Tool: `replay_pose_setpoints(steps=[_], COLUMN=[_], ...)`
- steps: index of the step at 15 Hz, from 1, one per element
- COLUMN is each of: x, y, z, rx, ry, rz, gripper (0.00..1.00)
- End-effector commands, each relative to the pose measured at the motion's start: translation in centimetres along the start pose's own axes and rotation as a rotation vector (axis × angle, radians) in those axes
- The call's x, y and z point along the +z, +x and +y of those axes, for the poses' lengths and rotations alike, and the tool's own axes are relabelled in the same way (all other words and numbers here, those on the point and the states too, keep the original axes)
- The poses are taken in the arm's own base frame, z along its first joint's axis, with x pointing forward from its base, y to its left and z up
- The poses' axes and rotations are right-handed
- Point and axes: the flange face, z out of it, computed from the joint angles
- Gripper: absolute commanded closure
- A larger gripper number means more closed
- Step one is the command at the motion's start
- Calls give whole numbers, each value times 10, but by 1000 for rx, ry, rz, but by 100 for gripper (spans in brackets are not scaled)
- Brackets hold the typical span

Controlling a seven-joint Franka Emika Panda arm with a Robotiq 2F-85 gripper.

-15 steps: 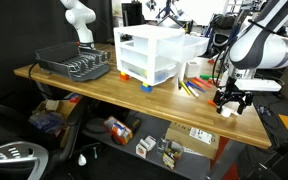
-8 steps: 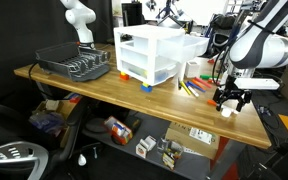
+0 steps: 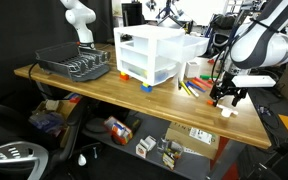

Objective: Pick up the white lid and place it on top of the white bottle.

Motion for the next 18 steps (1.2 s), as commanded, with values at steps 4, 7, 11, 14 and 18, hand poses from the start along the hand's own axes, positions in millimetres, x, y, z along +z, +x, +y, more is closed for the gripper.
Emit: replay_pose_setpoints(steps=[4,7,11,14,18], x=[-18,-18,-10,-5,-3], y=[-51,-71,-75,-68,-48], z=[-27,-40,-32,-18,-1], rx=[100,180,286,326,361], ry=[-12,-24,-38,-32,8], rz=[-8,11,3,14,21], gripper=[0,0,0,0,0])
